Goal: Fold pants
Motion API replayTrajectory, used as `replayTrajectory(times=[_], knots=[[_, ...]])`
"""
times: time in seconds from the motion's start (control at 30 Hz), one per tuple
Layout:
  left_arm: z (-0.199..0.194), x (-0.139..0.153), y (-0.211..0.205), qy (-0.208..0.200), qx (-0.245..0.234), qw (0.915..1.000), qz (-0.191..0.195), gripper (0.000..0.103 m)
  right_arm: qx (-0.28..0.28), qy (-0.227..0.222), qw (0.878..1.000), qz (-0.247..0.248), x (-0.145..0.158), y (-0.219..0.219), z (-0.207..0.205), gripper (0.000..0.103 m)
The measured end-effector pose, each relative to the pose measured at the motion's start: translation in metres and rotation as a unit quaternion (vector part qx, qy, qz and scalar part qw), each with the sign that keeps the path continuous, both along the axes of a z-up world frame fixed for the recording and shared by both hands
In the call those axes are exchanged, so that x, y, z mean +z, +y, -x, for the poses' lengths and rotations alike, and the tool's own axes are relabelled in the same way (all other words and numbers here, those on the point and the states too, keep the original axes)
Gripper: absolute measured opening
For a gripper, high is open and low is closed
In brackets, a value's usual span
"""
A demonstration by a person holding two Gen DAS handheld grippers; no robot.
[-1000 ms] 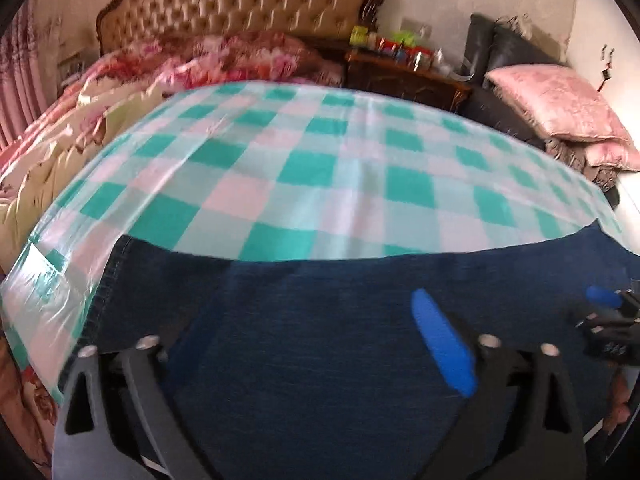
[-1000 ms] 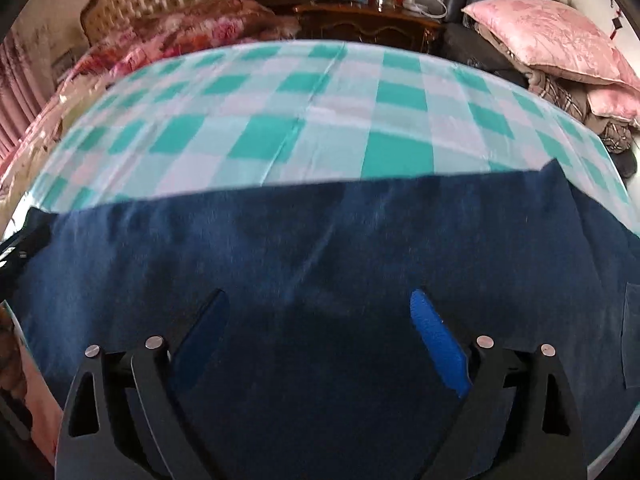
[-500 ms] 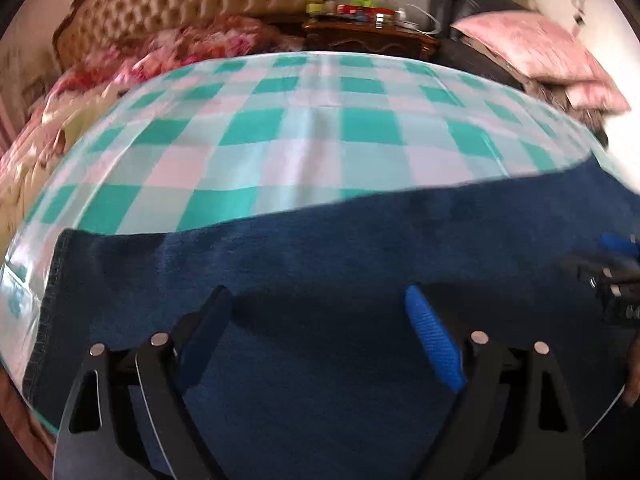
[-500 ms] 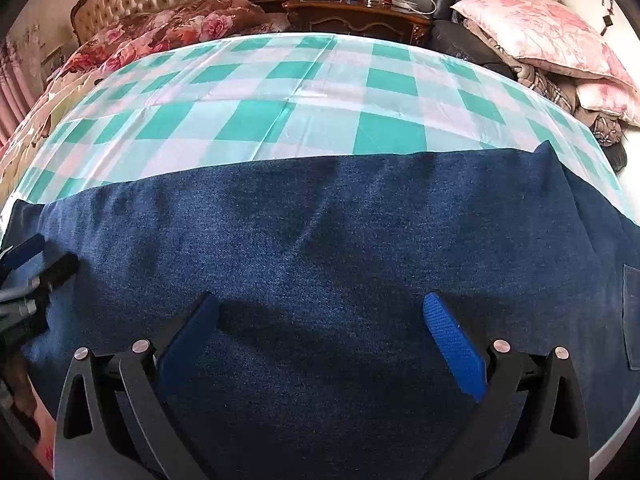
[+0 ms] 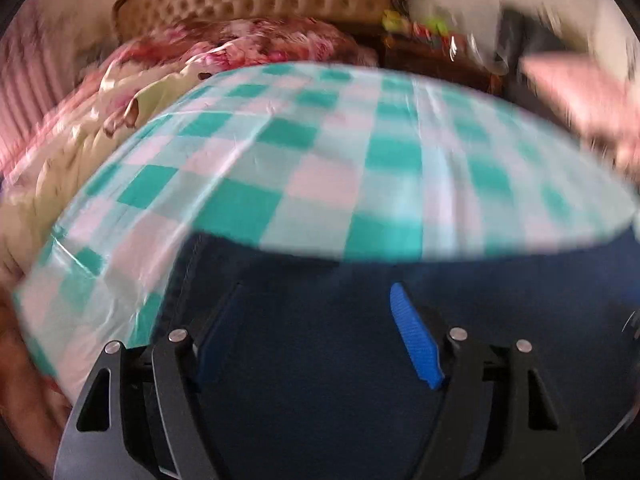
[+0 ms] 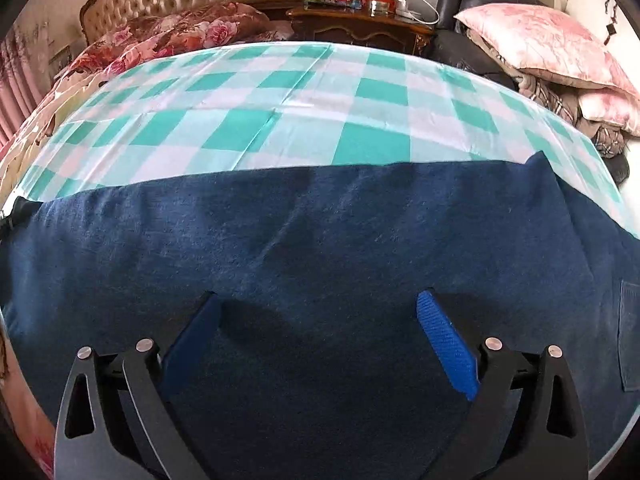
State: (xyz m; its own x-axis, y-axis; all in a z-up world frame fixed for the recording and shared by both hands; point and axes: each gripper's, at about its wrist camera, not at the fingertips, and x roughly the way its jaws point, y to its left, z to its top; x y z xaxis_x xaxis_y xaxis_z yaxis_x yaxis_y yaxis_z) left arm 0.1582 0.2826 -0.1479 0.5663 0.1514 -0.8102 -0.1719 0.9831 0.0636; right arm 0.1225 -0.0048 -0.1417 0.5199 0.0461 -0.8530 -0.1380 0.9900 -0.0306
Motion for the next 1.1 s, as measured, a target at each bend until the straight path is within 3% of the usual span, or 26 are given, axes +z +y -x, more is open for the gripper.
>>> replayTrajectory(times=[0.07, 0.13, 0.23, 0.3, 0.4, 0.47, 0.57, 0.6, 0.67, 0.73, 0.83, 0.93, 0.97, 1.03, 1.1], knots=[[0.004, -0.013, 0.007, 0.013, 0.017, 0.9997, -0.015, 0.077, -0.017, 0.001, 1.0, 0.002, 0.002, -0.005, -0.003, 0.094], [0.011, -0.009, 0.022, -0.002, 0.024, 0.9997, 0.009, 0.066, -0.02, -0.003, 1.0, -0.016, 0.007, -0.009, -0.001, 0.09], [0.013, -0.001, 0.029, 0.01, 0.076, 0.9957, -0.053, 0.066, -0.003, -0.008, 1.0, -0.025, 0.013, -0.005, 0.012, 0.081], [0.019, 0.004, 0.038, 0.01, 0.1, 0.9941, -0.042, 0.065, 0.016, -0.017, 0.999, -0.024, 0.017, 0.004, 0.024, 0.079], [0.037, 0.018, 0.03, -0.026, 0.046, 0.997, 0.057, 0.065, 0.047, -0.032, 0.998, -0.016, 0.02, 0.017, 0.046, 0.079], [0.05, 0.017, 0.009, -0.028, -0.012, 0.997, 0.071, 0.065, 0.06, -0.029, 0.998, -0.013, 0.016, 0.022, 0.055, 0.079], [0.061, 0.002, -0.008, -0.012, -0.052, 0.9972, 0.053, 0.067, 0.067, -0.022, 0.998, -0.005, 0.007, 0.024, 0.063, 0.075], [0.064, -0.007, 0.001, 0.002, -0.032, 0.9989, 0.035, 0.067, 0.067, -0.025, 0.997, -0.003, 0.006, 0.024, 0.064, 0.074], [0.068, -0.011, 0.015, -0.008, -0.012, 0.9998, 0.012, 0.065, 0.073, -0.033, 0.997, 0.003, 0.005, 0.025, 0.067, 0.074], [0.072, -0.007, 0.027, -0.004, 0.008, 0.9999, 0.012, 0.049, 0.076, -0.038, 0.996, 0.011, 0.007, 0.024, 0.07, 0.074], [0.081, 0.01, 0.021, -0.023, 0.027, 0.9993, -0.011, 0.057, 0.079, -0.045, 0.996, -0.007, 0.015, 0.024, 0.078, 0.074], [0.086, 0.011, 0.005, -0.033, -0.027, 0.9974, 0.058, 0.063, 0.093, -0.032, 0.995, -0.002, 0.01, 0.032, 0.081, 0.073], [0.086, 0.003, 0.0, -0.017, -0.03, 0.9985, 0.043, 0.064, 0.09, -0.022, 0.996, 0.001, 0.005, 0.034, 0.08, 0.073], [0.085, -0.012, 0.002, 0.009, -0.013, 0.9995, -0.026, 0.065, 0.088, -0.03, 0.996, 0.002, 0.003, 0.034, 0.083, 0.073], [0.086, -0.008, 0.009, 0.003, 0.002, 0.9998, -0.02, 0.063, 0.089, -0.031, 0.996, 0.01, 0.004, 0.036, 0.083, 0.073]])
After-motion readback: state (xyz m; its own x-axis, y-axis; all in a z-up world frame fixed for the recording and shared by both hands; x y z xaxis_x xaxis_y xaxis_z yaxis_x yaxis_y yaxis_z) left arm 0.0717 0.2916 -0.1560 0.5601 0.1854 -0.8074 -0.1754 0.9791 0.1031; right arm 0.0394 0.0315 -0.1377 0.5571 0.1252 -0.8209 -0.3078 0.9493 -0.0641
